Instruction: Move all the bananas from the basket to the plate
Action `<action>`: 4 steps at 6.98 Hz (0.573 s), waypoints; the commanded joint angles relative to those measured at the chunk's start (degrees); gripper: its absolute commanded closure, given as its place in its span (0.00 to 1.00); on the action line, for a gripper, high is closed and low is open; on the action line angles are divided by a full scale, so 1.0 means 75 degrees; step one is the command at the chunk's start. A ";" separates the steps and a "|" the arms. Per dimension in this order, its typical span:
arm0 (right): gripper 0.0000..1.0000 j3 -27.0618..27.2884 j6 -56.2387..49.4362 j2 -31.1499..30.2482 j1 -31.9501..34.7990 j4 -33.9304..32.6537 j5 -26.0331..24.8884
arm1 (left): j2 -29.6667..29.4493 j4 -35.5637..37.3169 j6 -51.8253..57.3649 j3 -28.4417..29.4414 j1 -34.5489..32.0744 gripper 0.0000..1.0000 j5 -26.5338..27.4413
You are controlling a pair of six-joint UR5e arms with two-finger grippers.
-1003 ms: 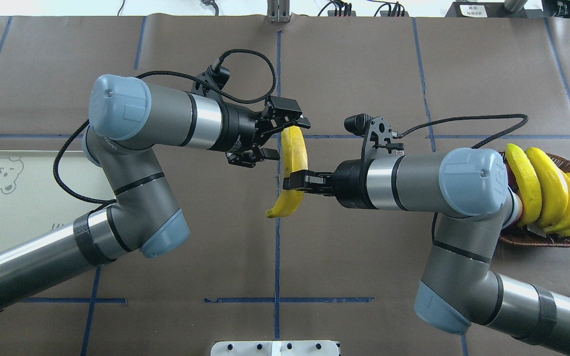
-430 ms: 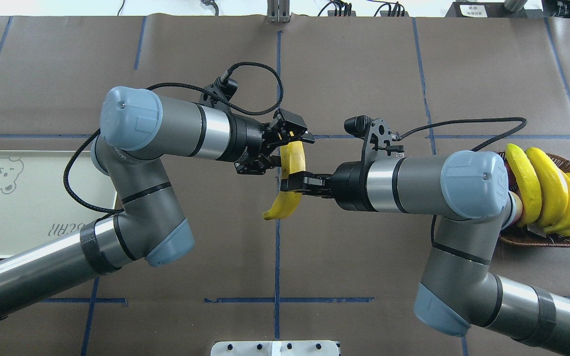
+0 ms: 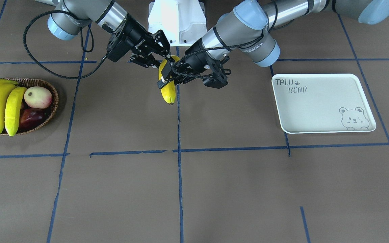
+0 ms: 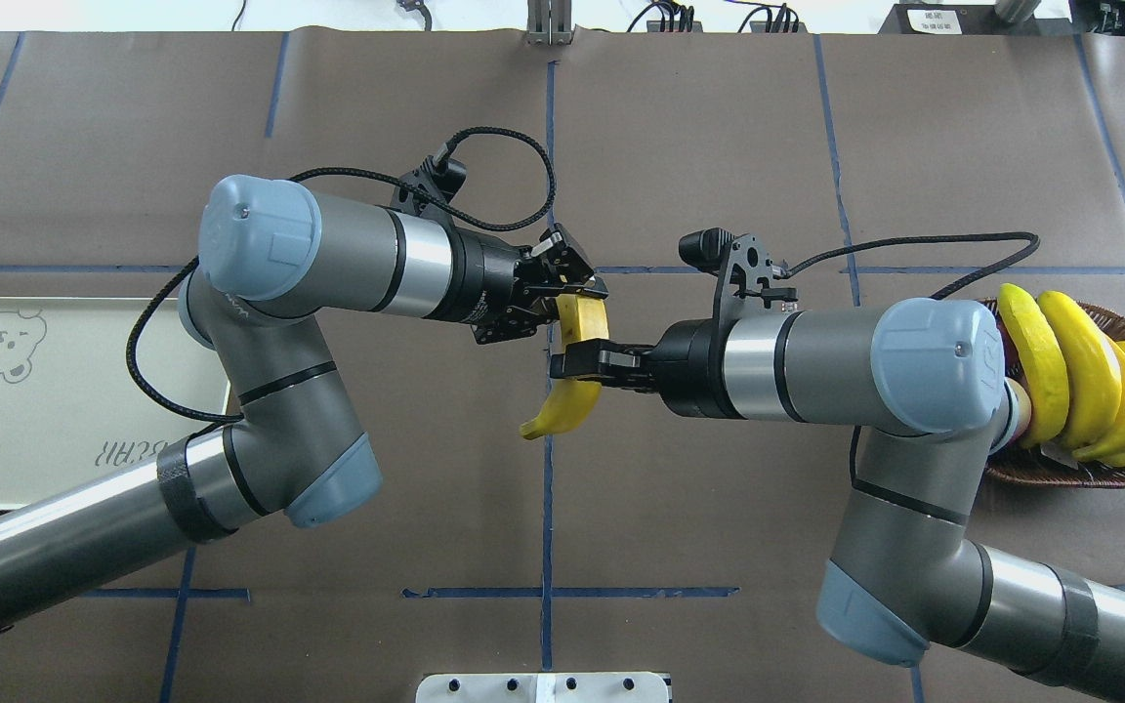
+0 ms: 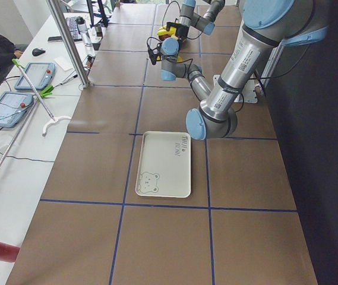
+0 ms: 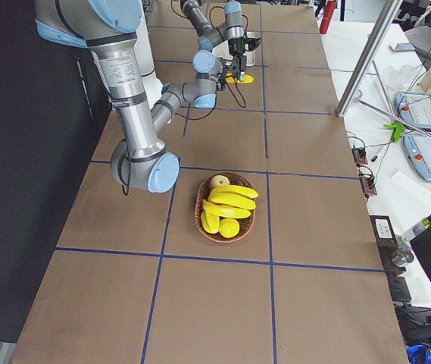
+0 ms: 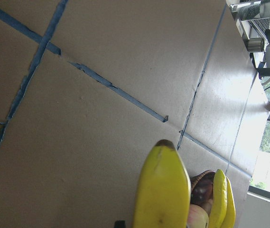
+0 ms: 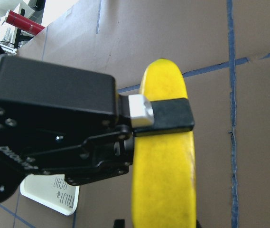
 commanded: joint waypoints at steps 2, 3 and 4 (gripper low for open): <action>0.00 0.0121 0.0079 -0.0008 0.0040 0.0001 0.0004 | 0.0019 0.0023 0.0040 0.0003 -0.0080 1.00 0.0001; 0.00 0.0296 0.0079 -0.0054 0.0168 -0.0010 0.0027 | 0.0019 0.0069 0.0075 0.0003 -0.0406 1.00 -0.0023; 0.00 0.0472 0.0079 -0.0228 0.0320 -0.0080 0.0144 | 0.0321 0.0406 0.0087 0.0003 -0.0722 1.00 -0.0162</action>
